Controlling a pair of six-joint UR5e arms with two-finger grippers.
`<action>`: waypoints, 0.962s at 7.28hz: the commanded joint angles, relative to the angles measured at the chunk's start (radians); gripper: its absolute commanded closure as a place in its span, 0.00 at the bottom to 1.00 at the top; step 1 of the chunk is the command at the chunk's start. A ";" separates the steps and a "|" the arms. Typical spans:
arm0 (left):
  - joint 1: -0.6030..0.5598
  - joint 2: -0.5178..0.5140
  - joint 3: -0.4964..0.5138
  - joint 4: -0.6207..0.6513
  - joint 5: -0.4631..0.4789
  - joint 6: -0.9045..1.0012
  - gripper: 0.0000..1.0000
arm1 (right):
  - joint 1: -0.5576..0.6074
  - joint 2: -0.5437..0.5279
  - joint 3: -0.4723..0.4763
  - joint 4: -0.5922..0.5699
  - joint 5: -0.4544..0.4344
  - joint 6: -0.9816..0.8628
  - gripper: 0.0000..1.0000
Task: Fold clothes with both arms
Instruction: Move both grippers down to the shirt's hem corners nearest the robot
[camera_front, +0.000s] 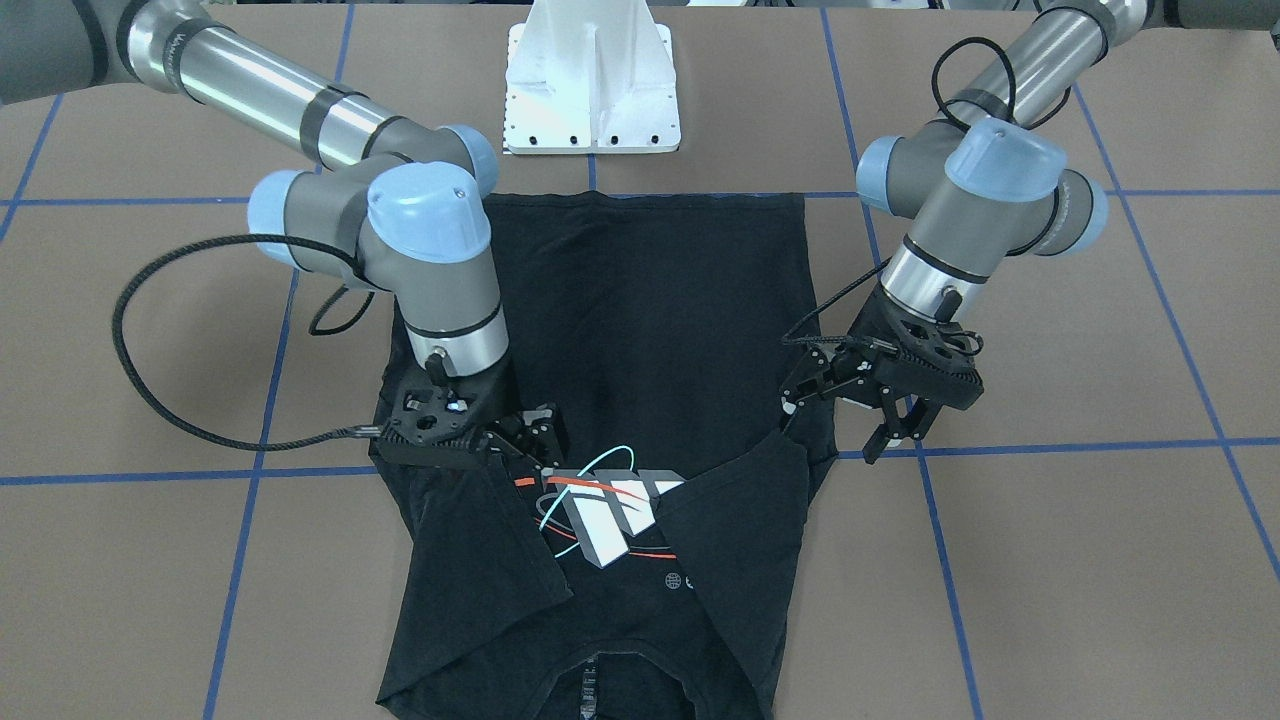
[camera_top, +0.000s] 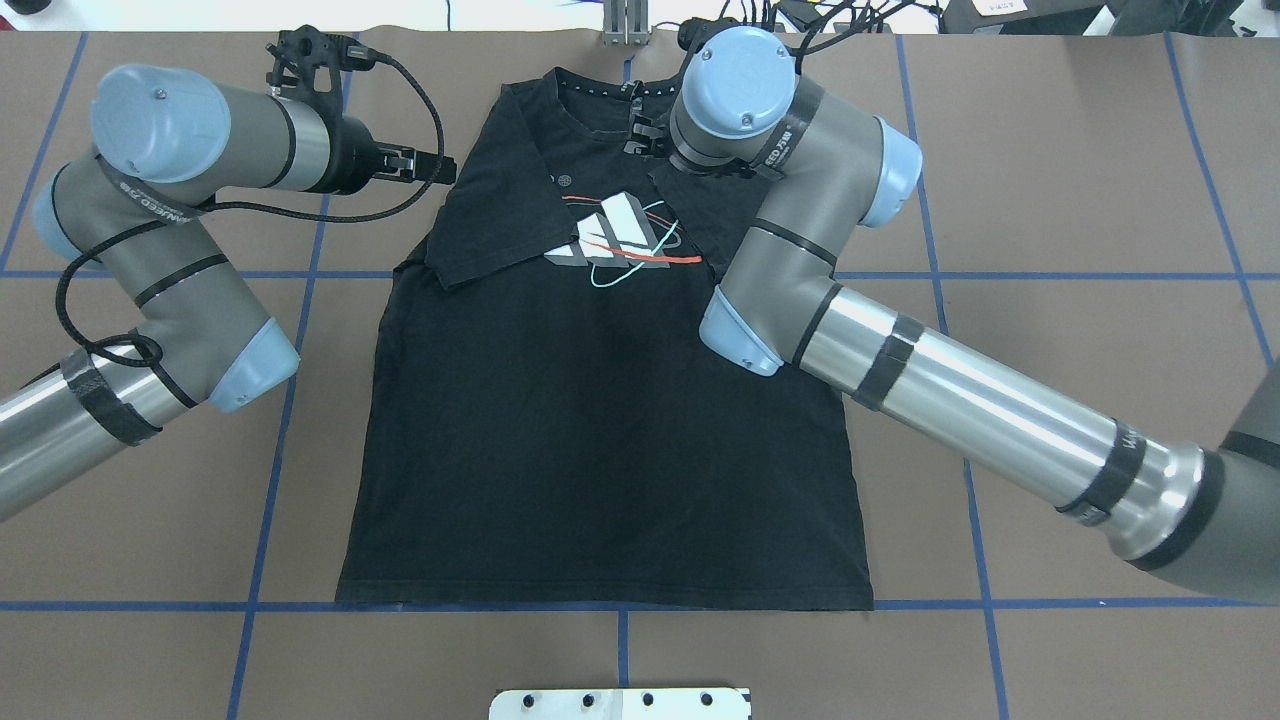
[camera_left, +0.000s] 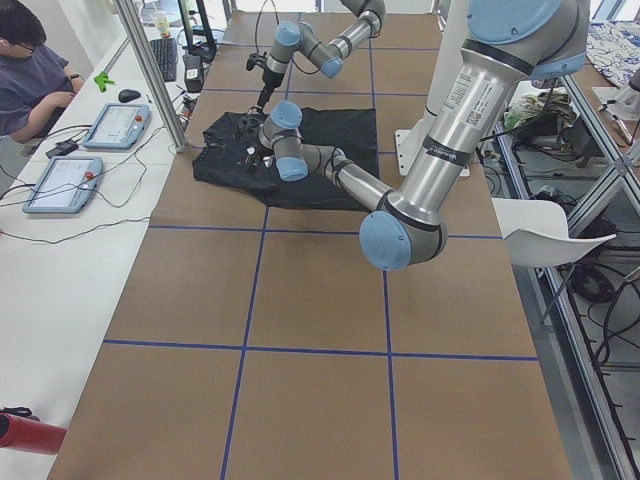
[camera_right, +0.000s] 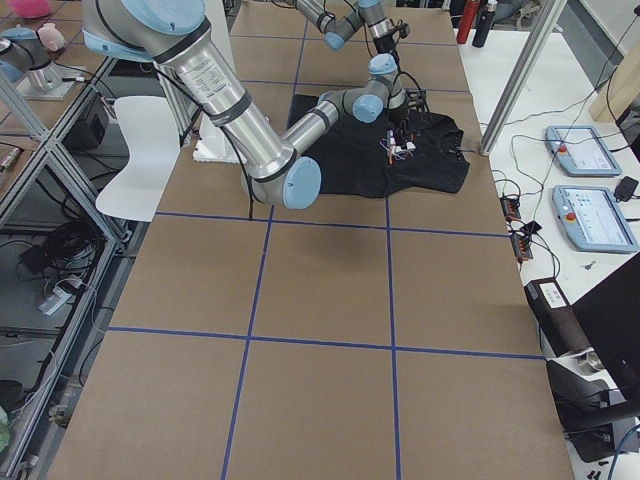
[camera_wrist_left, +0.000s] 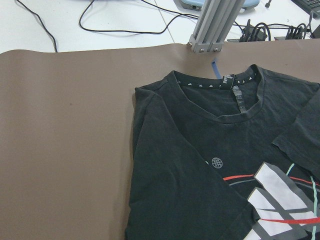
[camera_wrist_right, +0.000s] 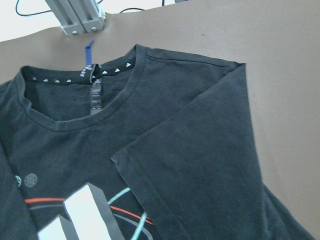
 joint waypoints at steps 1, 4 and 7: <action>0.024 0.173 -0.166 0.000 -0.009 -0.084 0.00 | -0.047 -0.262 0.314 -0.063 -0.011 -0.009 0.00; 0.237 0.351 -0.352 -0.001 0.080 -0.306 0.00 | -0.209 -0.520 0.556 -0.060 -0.130 0.116 0.00; 0.474 0.483 -0.451 0.000 0.232 -0.452 0.00 | -0.418 -0.700 0.747 -0.057 -0.268 0.267 0.00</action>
